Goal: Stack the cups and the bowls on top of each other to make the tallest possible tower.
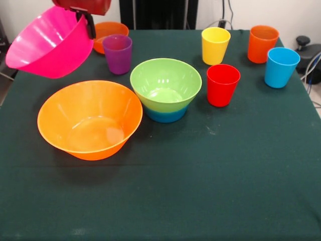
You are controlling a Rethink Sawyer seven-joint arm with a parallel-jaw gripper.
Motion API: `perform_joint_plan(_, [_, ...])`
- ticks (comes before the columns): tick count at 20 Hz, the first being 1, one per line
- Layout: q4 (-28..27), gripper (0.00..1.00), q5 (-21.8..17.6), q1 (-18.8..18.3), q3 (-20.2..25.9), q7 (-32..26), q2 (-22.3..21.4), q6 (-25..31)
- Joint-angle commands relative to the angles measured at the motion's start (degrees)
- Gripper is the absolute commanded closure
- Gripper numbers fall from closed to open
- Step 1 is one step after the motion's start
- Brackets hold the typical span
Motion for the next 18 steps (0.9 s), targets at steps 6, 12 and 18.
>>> perform_joint_plan(6, [2.0,1.0,2.73,4.35,-0.91,0.86,-2.02,4.93])
perform_joint_plan(12, [2.84,1.0,3.83,5.24,-1.51,1.68,-2.92,5.09])
perform_joint_plan(18, [4.32,1.0,5.1,6.05,-2.0,2.55,-4.1,4.7])
